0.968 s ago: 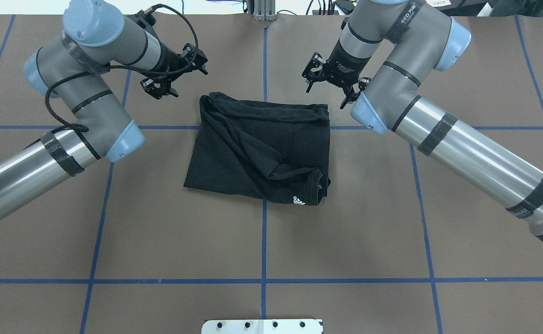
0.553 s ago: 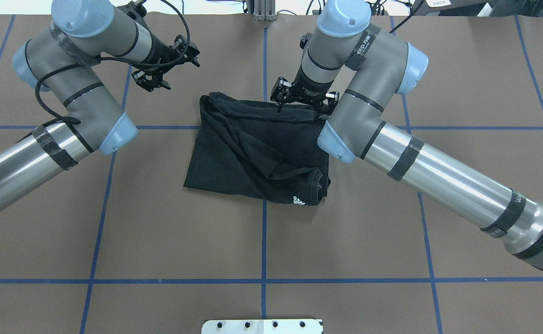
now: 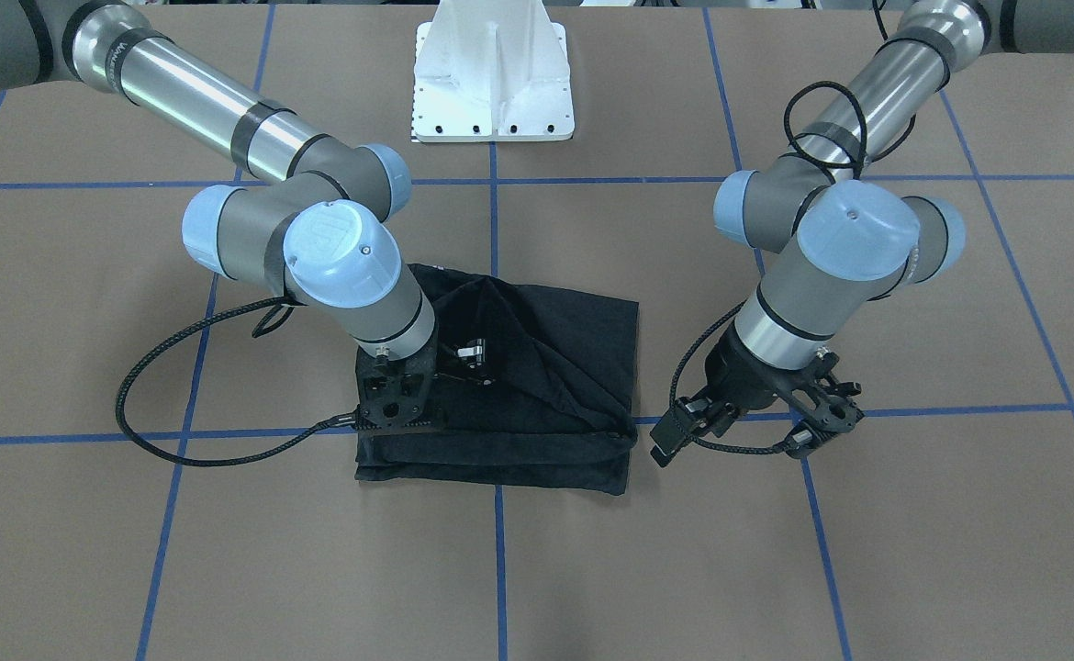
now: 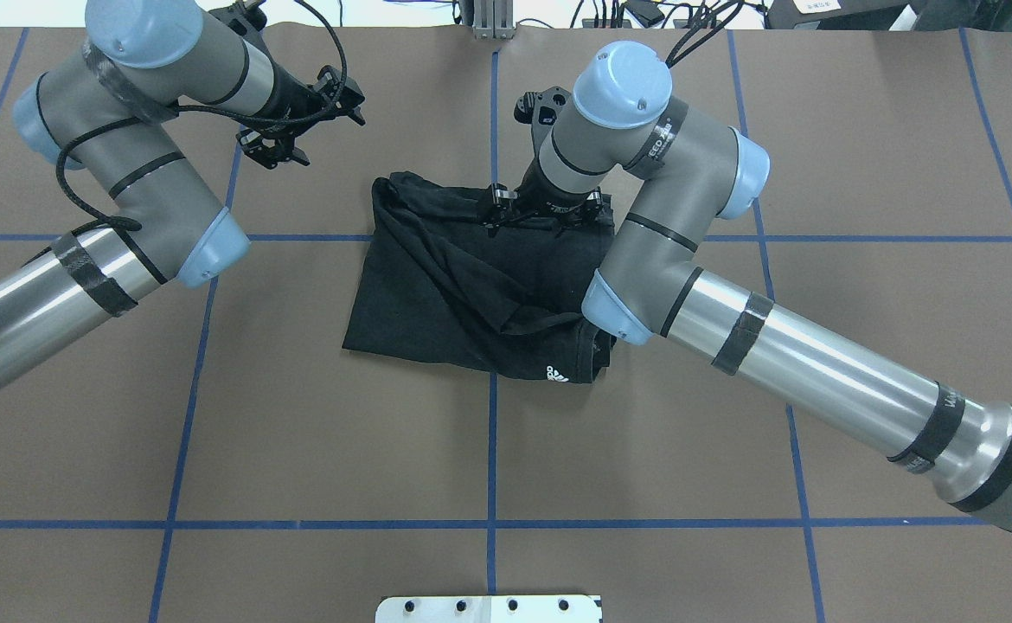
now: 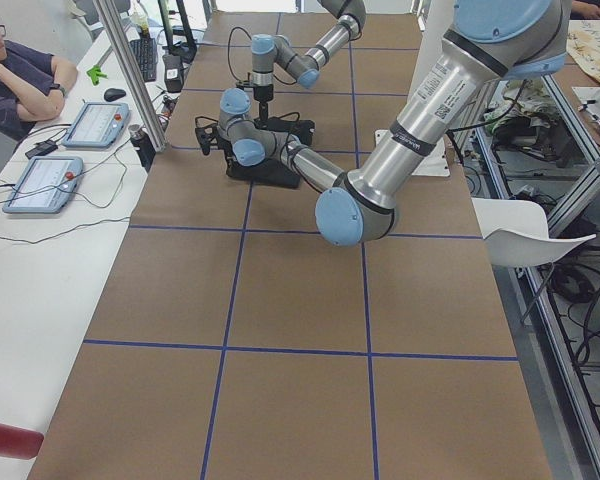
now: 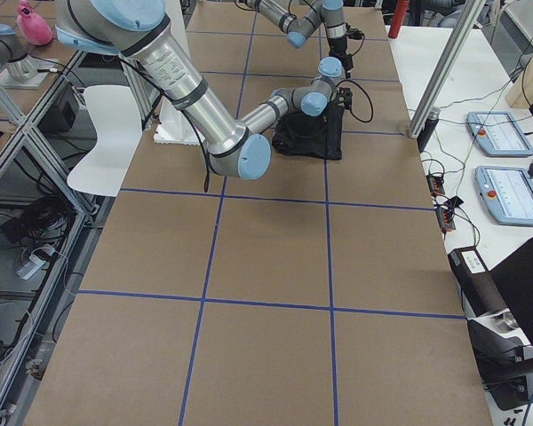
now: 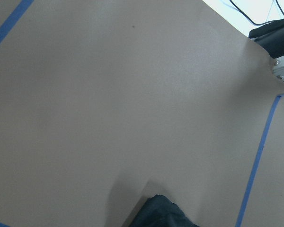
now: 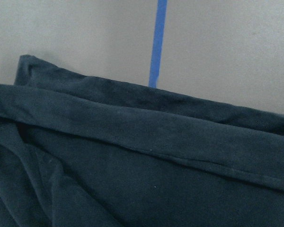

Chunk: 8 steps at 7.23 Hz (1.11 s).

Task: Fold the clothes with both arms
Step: 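Press down the folded shirt's far edge with the right gripper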

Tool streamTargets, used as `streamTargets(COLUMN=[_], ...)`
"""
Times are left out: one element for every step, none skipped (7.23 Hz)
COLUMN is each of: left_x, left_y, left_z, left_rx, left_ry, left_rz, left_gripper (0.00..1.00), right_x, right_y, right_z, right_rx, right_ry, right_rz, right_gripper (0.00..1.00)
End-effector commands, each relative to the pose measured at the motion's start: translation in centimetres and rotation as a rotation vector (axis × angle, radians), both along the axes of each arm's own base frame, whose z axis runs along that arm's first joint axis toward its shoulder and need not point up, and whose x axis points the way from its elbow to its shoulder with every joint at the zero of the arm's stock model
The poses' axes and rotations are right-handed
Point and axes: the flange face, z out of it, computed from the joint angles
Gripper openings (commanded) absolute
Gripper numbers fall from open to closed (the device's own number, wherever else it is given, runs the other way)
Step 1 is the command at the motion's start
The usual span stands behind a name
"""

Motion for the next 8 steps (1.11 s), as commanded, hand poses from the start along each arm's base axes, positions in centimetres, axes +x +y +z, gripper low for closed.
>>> streamTargets(left_x=[0.0,-0.1,-0.2,-0.3,-0.3,-0.3,-0.4,-0.4], left_y=[0.0,-0.1,-0.1,-0.2,-0.2,-0.2,-0.2,-0.2], left_z=[0.1,0.2,0.3,0.3,0.3,0.3,0.2,0.2], left_rx=[-0.004,-0.006,-0.007,-0.007,-0.007,-0.007,-0.006,-0.007], left_ry=[-0.002,-0.004,-0.005,-0.005,-0.005,-0.005,-0.004,-0.005], left_rz=[0.002,-0.001,-0.001,-0.003,-0.003,-0.003,-0.004,-0.004], left_gripper=[1.0,1.0,1.0,1.0,1.0,1.0,1.0,1.0], right_x=[-0.2,-0.5,-0.7,-1.0,-1.6,-2.1,-2.7,-3.2], right_y=[0.8,1.0,1.2,1.4,1.6,2.1,2.7,3.3], right_z=[1.4,1.4,1.2,1.2,1.6,1.7,1.9,2.1], right_rx=[0.087,0.09,0.094,0.098,0.096,0.096,0.097,0.096], right_ry=[-0.018,-0.018,-0.02,-0.019,-0.016,-0.015,-0.016,-0.014], right_rz=[-0.052,-0.059,-0.061,-0.064,-0.071,-0.079,-0.09,-0.099], right_gripper=[0.93,0.86,0.75,0.7,0.67,0.66,0.62,0.62])
